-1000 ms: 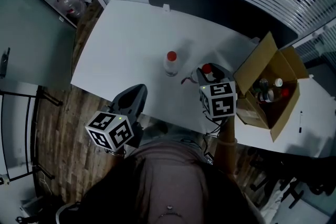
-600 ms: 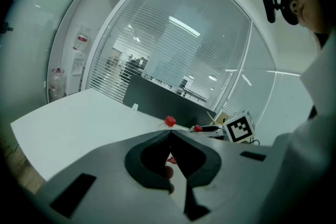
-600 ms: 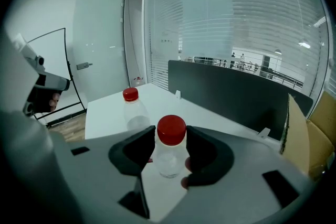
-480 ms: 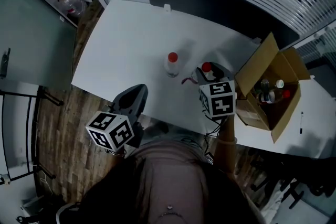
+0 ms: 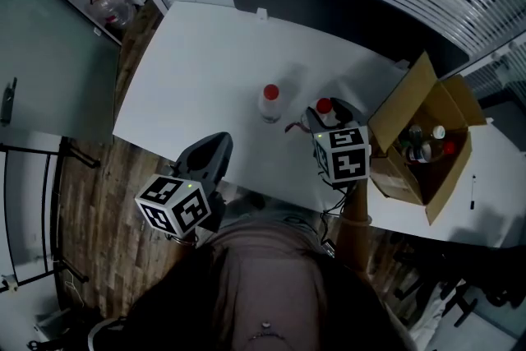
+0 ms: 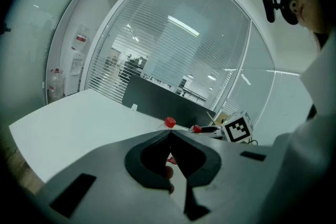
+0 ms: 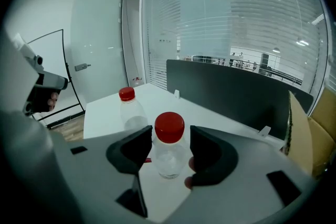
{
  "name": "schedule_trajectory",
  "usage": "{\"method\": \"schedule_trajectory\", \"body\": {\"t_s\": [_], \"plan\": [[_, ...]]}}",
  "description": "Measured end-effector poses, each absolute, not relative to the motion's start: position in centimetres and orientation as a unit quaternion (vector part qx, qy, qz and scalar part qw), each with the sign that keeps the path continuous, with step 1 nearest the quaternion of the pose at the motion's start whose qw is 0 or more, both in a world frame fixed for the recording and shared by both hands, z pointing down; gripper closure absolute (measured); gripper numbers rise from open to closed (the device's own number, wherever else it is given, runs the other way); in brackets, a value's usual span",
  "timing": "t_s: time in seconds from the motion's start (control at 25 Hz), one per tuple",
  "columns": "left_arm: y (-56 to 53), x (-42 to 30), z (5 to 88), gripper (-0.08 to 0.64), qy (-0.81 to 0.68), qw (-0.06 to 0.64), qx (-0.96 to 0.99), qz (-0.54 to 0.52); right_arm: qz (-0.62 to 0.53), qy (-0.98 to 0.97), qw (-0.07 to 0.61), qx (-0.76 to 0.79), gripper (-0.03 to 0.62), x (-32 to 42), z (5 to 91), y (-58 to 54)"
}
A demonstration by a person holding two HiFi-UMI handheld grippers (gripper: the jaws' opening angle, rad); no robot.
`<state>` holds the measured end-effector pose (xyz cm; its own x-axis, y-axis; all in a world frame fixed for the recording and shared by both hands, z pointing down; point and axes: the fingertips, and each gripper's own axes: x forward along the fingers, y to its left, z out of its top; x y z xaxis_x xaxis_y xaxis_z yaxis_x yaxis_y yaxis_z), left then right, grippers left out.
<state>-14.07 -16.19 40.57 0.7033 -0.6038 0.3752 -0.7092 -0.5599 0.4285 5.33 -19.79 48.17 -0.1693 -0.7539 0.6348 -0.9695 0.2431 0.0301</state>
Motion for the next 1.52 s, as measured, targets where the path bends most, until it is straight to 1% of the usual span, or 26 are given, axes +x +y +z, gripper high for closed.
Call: {"method": "schedule_trajectory", "body": {"t_s": [0.32, 0.6, 1.08, 1.12, 1.24, 1.32, 1.44, 1.52], "plan": [[-16.1, -13.5, 40.4, 0.551, -0.358, 0.283, 0.885, 0.092, 0.192, -0.737, 0.275, 0.587, 0.373, 5.3, 47.7, -18.8], [-15.4, -13.0, 40.2, 0.552, -0.339, 0.279, 0.894, 0.092, 0.190, -0.730, 0.261, 0.602, 0.373, 5.6, 47.0, -17.1], [-13.9, -11.3, 39.9, 0.552, -0.296, 0.261, 0.914, 0.099, 0.184, -0.712, 0.198, 0.648, 0.374, 6.8, 43.7, -13.1], [-13.7, -11.1, 39.8, 0.552, -0.291, 0.259, 0.915, 0.099, 0.184, -0.711, 0.192, 0.651, 0.381, 6.9, 43.3, -12.7], [-13.4, -10.4, 39.6, 0.552, -0.277, 0.256, 0.921, 0.100, 0.176, -0.707, 0.173, 0.663, 0.434, 7.4, 42.1, -11.7], [-13.2, -9.8, 39.6, 0.552, -0.266, 0.251, 0.925, 0.104, 0.167, -0.704, 0.161, 0.671, 0.454, 7.7, 41.3, -11.0], [-12.8, -8.8, 39.5, 0.552, -0.250, 0.244, 0.931, 0.109, 0.154, -0.695, 0.145, 0.687, 0.512, 8.1, 40.1, -9.8], [-12.6, -8.3, 39.3, 0.552, -0.240, 0.240, 0.934, 0.111, 0.149, -0.690, 0.137, 0.695, 0.534, 8.4, 39.6, -9.1]]}}
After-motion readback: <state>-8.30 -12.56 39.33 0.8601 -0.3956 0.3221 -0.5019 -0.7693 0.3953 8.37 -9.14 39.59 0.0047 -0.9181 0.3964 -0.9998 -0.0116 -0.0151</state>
